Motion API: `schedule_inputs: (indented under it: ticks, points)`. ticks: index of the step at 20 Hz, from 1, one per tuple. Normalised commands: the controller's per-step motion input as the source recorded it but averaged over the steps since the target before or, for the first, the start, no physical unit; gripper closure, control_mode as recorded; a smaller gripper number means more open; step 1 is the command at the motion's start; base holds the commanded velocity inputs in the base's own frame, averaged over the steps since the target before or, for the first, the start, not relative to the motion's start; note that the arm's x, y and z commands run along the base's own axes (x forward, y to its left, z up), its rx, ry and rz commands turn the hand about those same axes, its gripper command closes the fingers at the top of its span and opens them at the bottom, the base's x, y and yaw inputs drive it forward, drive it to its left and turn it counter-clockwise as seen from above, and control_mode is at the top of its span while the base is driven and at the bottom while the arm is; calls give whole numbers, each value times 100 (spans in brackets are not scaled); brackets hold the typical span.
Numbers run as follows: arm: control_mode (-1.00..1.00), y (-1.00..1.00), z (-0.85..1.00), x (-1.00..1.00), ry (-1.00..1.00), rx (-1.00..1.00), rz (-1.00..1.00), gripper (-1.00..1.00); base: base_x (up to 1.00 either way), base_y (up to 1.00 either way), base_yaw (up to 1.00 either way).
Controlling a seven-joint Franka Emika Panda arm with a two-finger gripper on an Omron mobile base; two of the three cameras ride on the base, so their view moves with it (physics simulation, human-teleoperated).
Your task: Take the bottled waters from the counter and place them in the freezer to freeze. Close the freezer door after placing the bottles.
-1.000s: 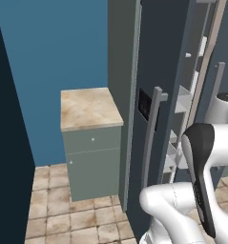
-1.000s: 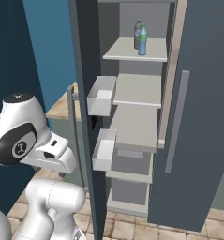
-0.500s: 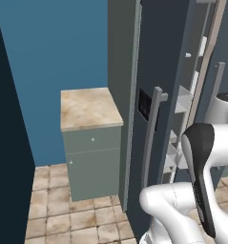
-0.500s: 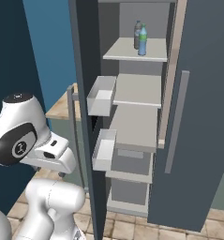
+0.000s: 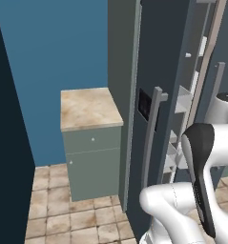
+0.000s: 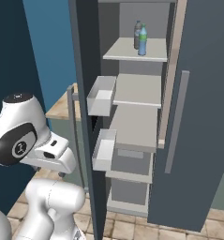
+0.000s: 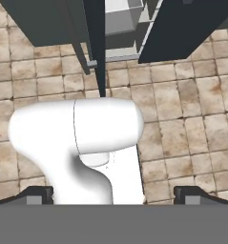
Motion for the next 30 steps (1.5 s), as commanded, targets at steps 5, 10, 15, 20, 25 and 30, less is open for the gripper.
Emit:
schedule_inputs:
  ticks: [5,10,15,20,25,30]
  points:
    - [-100,0,0,0,0,0,0,-100,0,0,0]
    - [-100,7,0,5,0,0,-2,-100,0,0,0]
    - [-100,38,0,44,0,-6,-18,-100,0,0,0]
    - [-100,34,0,51,0,-11,-22,-100,0,0,0]
    - [-100,13,2,46,-1,-11,-23,-100,0,0,0]
    - [-100,0,2,79,-3,-12,-24,-100,0,0,0]
